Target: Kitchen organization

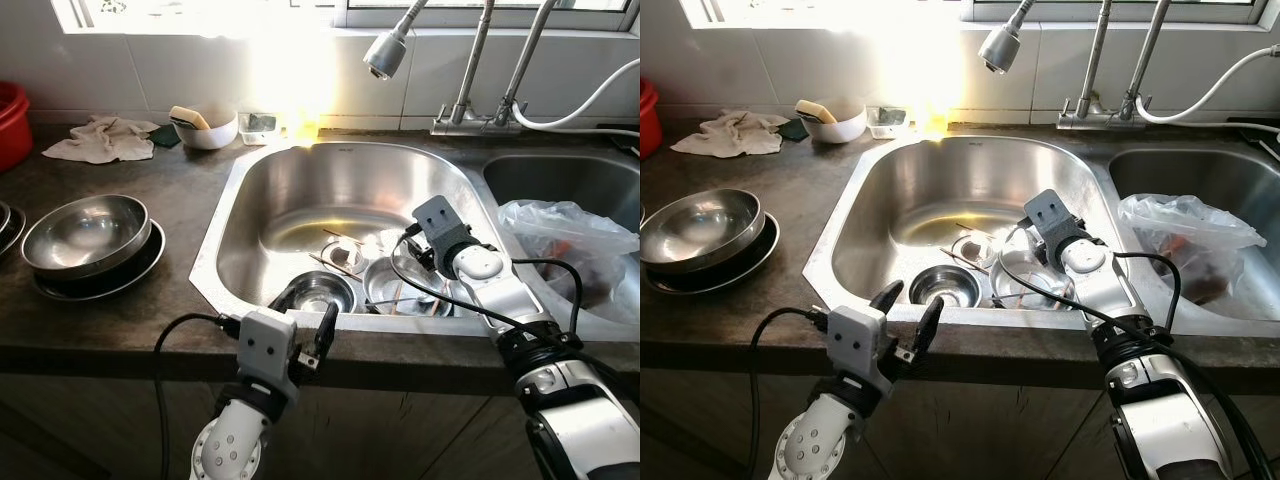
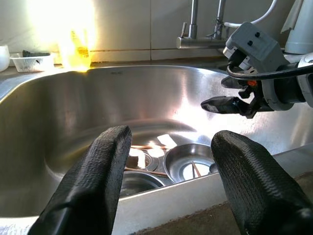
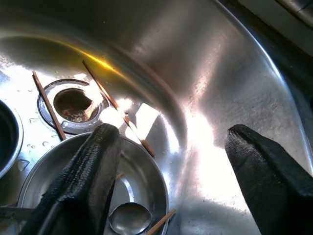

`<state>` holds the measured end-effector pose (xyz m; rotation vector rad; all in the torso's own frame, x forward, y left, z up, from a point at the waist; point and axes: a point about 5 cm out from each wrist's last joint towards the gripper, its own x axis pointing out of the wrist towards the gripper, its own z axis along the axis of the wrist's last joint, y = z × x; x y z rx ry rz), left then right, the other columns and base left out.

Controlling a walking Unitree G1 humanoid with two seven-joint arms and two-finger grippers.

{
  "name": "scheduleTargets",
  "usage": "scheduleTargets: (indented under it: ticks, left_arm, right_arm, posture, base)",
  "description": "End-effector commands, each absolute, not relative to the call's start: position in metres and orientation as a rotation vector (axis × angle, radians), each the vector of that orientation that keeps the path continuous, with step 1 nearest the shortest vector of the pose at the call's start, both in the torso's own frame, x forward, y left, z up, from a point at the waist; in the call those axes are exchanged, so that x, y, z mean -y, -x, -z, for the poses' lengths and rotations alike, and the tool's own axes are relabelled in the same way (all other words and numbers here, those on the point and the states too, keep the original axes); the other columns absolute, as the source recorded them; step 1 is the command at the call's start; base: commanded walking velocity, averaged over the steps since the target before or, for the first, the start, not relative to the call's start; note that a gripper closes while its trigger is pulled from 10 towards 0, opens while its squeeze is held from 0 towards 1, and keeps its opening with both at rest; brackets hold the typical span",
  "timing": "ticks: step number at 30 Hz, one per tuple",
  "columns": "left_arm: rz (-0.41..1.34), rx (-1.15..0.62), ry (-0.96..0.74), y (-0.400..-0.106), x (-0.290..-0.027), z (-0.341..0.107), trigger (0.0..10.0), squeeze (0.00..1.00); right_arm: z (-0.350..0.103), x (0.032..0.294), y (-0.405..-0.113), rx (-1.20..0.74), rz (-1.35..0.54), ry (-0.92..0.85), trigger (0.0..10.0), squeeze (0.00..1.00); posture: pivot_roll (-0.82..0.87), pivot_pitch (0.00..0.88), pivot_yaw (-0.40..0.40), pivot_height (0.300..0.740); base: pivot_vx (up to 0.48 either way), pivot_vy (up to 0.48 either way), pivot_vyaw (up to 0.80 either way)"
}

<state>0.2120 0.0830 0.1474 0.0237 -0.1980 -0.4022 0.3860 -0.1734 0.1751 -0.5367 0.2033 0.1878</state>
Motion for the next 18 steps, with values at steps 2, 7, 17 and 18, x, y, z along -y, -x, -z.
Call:
scheduleTargets:
  ticks: [2, 7, 17, 18]
  left_arm:
    - [0.400, 0.220, -0.028, -0.212, -0.083, -0.151, 10.0, 0.00]
    - [0.387, 0.211, -0.035, -0.214, -0.086, -0.149, 10.0, 0.00]
    - [0.372, 0.195, -0.033, -0.214, -0.090, -0.146, 10.0, 0.00]
    - [0.373, 0.195, -0.032, -0.214, -0.090, -0.146, 10.0, 0.00]
  right_arm:
    - [-0.179, 0.174, -0.385, -0.178, -0.169, 0.520, 10.0, 1.00]
    - [-0.197, 0.171, -0.379, -0.024, -0.137, 0.424, 10.0, 0.00]
    - [-0.242, 0.156, -0.324, 0.366, -0.112, 0.168, 10.0, 0.00]
    - [-0.243, 0.154, -0.320, 0.378, -0.120, 0.153, 10.0, 0.00]
  posture:
    - [0.07, 0.106, -0.025, 0.740]
    - [0.07, 0.098, -0.027, 0.740]
    - [0.06, 0.090, -0.025, 0.740]
    - [0.06, 0.090, -0.025, 0.740]
  base:
    - [0.000, 0.000, 0.00]
    - [0.000, 0.000, 0.00]
    - [0.000, 0.000, 0.00]
    - [0.000, 0.000, 0.00]
